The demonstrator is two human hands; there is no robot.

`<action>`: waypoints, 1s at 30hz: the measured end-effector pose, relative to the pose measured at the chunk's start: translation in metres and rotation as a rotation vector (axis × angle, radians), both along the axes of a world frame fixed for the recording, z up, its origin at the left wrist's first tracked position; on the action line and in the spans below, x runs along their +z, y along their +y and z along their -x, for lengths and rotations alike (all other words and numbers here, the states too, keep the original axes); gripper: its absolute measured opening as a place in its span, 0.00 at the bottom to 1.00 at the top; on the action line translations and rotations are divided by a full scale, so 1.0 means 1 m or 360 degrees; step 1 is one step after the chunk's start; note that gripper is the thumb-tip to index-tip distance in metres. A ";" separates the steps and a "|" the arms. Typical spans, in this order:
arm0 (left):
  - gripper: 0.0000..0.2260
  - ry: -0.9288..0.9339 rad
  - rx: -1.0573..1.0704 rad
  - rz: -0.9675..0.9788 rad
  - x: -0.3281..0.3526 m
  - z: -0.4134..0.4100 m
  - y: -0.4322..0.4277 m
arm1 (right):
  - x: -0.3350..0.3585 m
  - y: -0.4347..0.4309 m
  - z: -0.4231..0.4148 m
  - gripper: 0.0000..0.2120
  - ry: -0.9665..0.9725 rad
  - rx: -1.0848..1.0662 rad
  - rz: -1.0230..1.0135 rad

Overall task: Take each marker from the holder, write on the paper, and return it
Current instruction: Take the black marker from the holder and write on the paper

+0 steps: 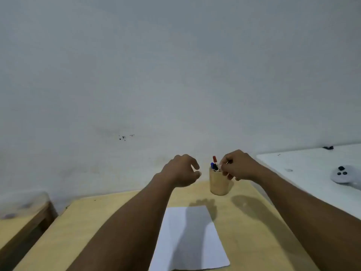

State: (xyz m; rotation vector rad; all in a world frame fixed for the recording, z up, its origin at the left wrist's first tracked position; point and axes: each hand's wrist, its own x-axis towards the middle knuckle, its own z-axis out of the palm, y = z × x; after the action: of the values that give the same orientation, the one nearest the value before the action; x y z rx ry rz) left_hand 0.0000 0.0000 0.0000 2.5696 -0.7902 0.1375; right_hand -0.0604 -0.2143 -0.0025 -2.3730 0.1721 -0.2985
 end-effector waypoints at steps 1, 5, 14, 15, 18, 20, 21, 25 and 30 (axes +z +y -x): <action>0.14 -0.0007 -0.0016 -0.0041 -0.005 -0.008 -0.011 | -0.008 -0.007 -0.009 0.07 0.0023 -0.0002 -0.0010; 0.17 -0.0117 -0.0047 -0.0173 -0.028 -0.044 -0.053 | -0.033 -0.030 -0.042 0.09 0.0093 -0.0047 -0.0010; 0.12 -0.0332 -0.0136 -0.0204 -0.052 -0.100 -0.107 | -0.066 -0.069 -0.086 0.06 0.0064 -0.0150 -0.0168; 0.11 -0.0322 -0.0145 -0.0206 -0.053 -0.102 -0.108 | -0.068 -0.070 -0.087 0.06 0.0061 -0.0155 -0.0192; 0.09 -0.0267 -0.0146 -0.0136 -0.053 -0.103 -0.109 | -0.072 -0.069 -0.086 0.06 0.0063 -0.0153 -0.0225; 0.08 -0.0233 -0.0142 -0.0024 -0.048 -0.098 -0.106 | -0.071 -0.067 -0.083 0.07 0.0078 -0.0156 -0.0305; 0.07 -0.0218 -0.0141 0.0047 -0.044 -0.095 -0.105 | -0.070 -0.065 -0.080 0.08 0.0096 -0.0156 -0.0370; 0.05 -0.0117 -0.0109 0.0423 -0.017 -0.077 -0.092 | -0.058 -0.049 -0.066 0.21 0.0310 -0.0080 -0.0921; 0.07 0.0267 -0.0084 0.0921 0.011 -0.051 -0.050 | -0.054 0.003 -0.055 0.44 0.0518 0.0162 -0.1856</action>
State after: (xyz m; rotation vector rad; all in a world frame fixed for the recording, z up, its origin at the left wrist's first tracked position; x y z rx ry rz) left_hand 0.0513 -0.0497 0.0115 1.9840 -0.6397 0.1124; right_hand -0.0050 -0.2117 -0.0568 -1.2420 0.2792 0.2142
